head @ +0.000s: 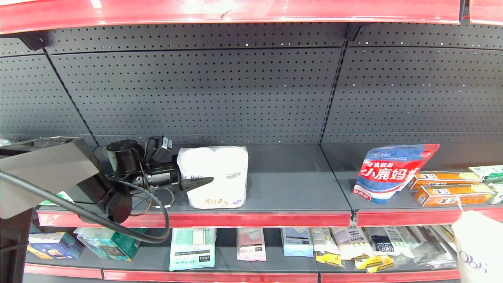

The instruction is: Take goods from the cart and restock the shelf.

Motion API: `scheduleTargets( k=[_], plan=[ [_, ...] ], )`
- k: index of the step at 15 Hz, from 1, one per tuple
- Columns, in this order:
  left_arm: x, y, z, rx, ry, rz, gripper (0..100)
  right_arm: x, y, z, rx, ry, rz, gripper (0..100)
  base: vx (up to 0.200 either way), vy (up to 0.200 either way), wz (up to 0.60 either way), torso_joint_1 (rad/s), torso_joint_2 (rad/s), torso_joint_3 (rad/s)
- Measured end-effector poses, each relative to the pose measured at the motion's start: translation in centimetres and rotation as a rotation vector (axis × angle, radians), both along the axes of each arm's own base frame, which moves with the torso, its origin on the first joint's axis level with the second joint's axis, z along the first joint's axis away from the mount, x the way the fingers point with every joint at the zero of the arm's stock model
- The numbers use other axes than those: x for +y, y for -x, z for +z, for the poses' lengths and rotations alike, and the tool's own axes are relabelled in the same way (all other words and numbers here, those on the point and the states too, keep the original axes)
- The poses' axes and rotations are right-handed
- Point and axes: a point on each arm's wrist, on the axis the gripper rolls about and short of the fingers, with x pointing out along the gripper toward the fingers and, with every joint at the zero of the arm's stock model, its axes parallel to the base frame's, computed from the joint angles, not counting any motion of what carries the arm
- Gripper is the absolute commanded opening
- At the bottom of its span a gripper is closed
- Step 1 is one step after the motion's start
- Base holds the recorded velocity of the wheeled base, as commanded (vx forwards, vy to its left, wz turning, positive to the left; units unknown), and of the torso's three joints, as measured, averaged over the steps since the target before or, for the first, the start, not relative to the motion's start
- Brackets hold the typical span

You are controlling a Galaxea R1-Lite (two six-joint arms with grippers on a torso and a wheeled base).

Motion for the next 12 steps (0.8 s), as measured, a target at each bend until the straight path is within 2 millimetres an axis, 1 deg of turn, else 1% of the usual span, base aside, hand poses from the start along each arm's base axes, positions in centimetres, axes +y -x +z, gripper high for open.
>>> scheduleTargets(
  k=[7, 12],
  plan=[
    [0.0, -0.2, -1.0, 0.000, -0.002, 0.003, 0, 0.0, -0.1, -0.1, 0.012, 0.000, 0.000, 0, 0.000, 0.000, 0.00, 0.000, 0.00, 0.000],
    [-0.1, -0.1, -1.0, -0.001, 0.002, -0.022, 0, 0.0, -0.2, -0.1, 0.020, 0.001, -0.001, 0, 0.000, 0.000, 0.00, 0.000, 0.00, 0.000]
  ],
)
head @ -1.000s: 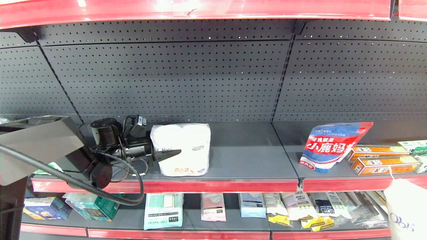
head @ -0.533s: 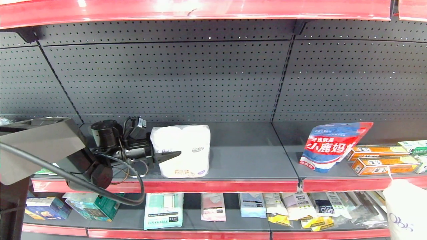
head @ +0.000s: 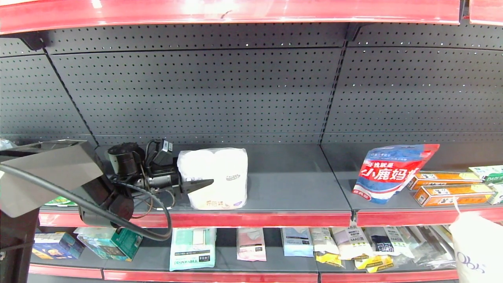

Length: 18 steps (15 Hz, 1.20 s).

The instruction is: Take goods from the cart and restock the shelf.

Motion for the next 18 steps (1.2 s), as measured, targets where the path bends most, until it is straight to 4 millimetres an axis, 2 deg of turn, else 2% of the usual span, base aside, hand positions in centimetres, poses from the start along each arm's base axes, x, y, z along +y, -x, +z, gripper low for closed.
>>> scheduleTargets(
  k=[18],
  plan=[
    [-0.2, 1.1, -0.2, 0.023, 0.019, -0.001, 0, 0.0, -0.1, -0.1, 0.012, 0.000, 0.000, 0, 0.000, 0.000, 0.00, 0.000, 0.00, 0.000]
  ],
)
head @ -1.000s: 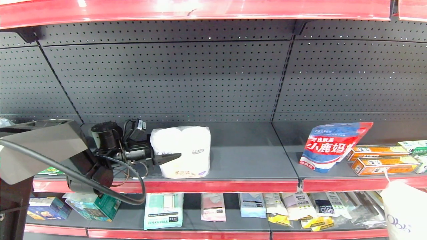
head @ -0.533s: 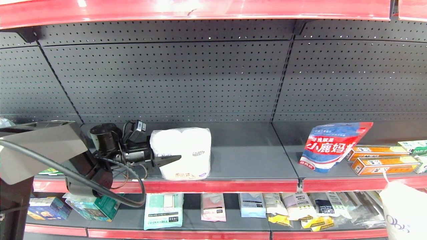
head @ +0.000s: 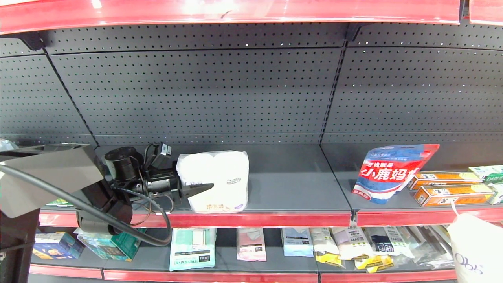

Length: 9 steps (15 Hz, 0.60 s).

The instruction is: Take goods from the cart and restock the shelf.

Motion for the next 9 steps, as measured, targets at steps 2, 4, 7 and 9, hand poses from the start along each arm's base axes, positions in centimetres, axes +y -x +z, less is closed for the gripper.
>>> scheduleTargets(
  k=[2, 4, 7, 9],
  plan=[
    [-0.01, 0.00, 0.03, -0.003, 0.000, 0.002, 0, 0.00, 0.00, 0.00, 0.000, 0.000, 0.000, 0, 0.000, 0.000, 0.00, 0.000, 0.00, 0.000],
    [-0.06, -0.04, 0.07, -0.007, 0.001, 0.000, 0, 0.00, 0.00, 0.01, 0.000, 0.000, 0.000, 0, 0.000, 0.000, 0.00, 0.000, 0.00, 0.000],
    [-0.07, -0.02, 0.05, -0.005, 0.001, -0.001, 0, 0.00, 0.00, 0.04, -0.001, 0.000, 0.000, 0, 0.000, 0.000, 0.00, 0.000, 0.00, 0.000],
    [-0.07, 0.00, 0.04, -0.003, 0.001, -0.001, 0, 0.00, 0.00, 0.05, -0.001, 0.000, 0.000, 0, 0.000, 0.000, 0.00, 0.000, 0.00, 0.000]
  ],
)
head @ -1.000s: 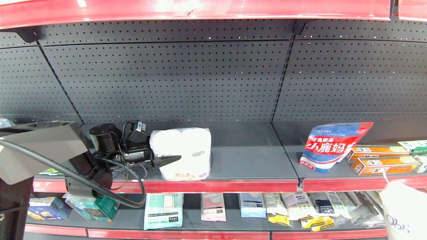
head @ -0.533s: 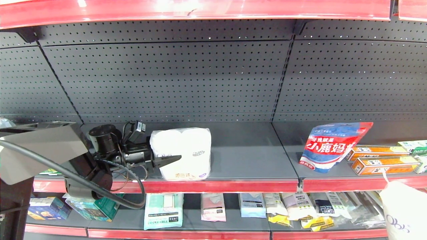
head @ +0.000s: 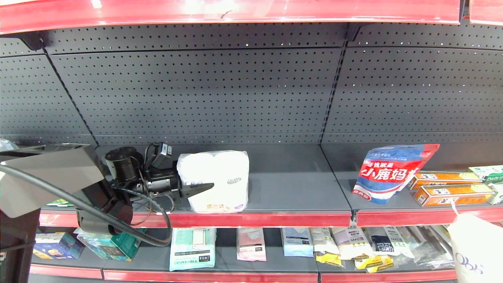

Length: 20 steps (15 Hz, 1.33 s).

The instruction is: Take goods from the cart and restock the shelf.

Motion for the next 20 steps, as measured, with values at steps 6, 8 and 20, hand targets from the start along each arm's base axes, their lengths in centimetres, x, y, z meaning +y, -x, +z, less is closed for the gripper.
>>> scheduleTargets(
  k=[6, 8, 20],
  plan=[
    [0.0, 0.0, -0.1, 0.001, 0.000, 0.001, 100, 0.0, 0.0, 0.0, -0.001, 0.001, 0.000, 0, 0.000, 0.000, 0.00, 0.000, 0.00, 0.000],
    [0.0, 0.0, -0.1, 0.015, 0.002, 0.001, 100, 0.0, 0.0, 0.0, -0.003, 0.000, -0.001, 0, 0.000, 0.000, 0.00, 0.000, 0.00, 0.000],
    [0.8, 0.5, 5.6, 0.059, 0.104, 0.019, 100, 0.0, 0.0, -0.5, 0.012, 0.000, 0.000, 0, 0.000, 0.000, 0.00, 0.000, 0.00, 0.000]
  ],
)
